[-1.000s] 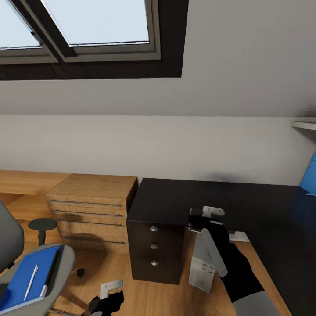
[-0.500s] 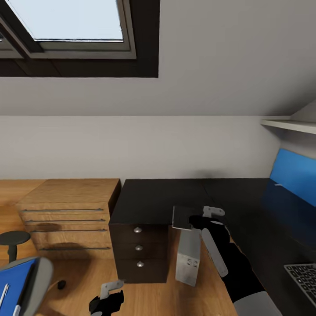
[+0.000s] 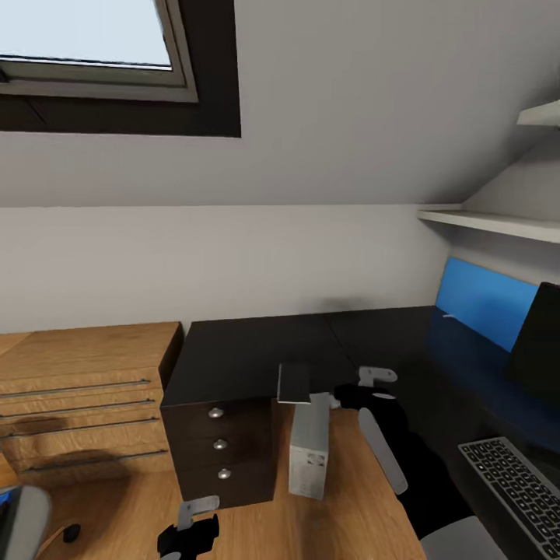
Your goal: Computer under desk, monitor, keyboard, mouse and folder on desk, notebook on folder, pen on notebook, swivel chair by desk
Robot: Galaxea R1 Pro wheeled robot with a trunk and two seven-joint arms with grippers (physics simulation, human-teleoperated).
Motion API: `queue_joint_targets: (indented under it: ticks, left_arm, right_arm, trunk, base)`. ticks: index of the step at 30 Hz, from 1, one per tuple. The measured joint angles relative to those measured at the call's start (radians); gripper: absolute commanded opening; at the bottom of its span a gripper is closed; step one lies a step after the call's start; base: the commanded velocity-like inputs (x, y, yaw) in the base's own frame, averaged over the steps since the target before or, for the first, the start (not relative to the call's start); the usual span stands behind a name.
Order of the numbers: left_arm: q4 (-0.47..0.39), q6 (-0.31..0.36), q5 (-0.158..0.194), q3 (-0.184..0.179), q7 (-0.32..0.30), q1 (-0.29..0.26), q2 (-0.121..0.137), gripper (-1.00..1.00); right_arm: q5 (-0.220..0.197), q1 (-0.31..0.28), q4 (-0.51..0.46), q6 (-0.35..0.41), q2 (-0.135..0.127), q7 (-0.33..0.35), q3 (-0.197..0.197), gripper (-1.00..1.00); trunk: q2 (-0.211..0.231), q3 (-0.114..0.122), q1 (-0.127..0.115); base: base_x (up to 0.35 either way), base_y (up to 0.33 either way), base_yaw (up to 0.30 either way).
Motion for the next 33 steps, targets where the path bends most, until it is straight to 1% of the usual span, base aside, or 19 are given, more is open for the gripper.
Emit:
queue_joint_targets:
  ticks: [4, 15, 22, 33]
  left_arm:
    - [0.0, 0.0, 0.0, 0.0, 0.0, 0.0, 0.0, 1.0]
    - [0.0, 0.0, 0.001, 0.0, 0.001, 0.0, -0.001, 1.0]
    - [0.002, 0.0, 0.002, 0.0, 0.002, 0.0, -0.003, 1.0]
    - [0.018, 0.001, 0.003, 0.0, 0.002, 0.0, -0.004, 1.0]
  right_arm:
    - [0.0, 0.0, 0.0, 0.002, 0.0, 0.003, 0.014, -1.0]
    - [0.002, 0.0, 0.002, 0.001, 0.004, 0.001, 0.02, -1.0]
    - [0.002, 0.0, 0.001, 0.003, 0.006, 0.0, 0.021, -1.0]
    - [0.002, 0.0, 0.002, 0.003, 0.006, 0.0, 0.02, -1.0]
  trunk:
    - [0.0, 0.0, 0.0]
    - [0.0, 0.0, 0.0]
    - [0.0, 0.0, -0.001]
    - [0.0, 0.0, -0.001]
  base:
    - [0.0, 0.0, -0.027]
    - [0.019, 0.014, -0.002]
    - [0.289, 0.099, 0.0]
    - [0.294, 0.007, 0.0]
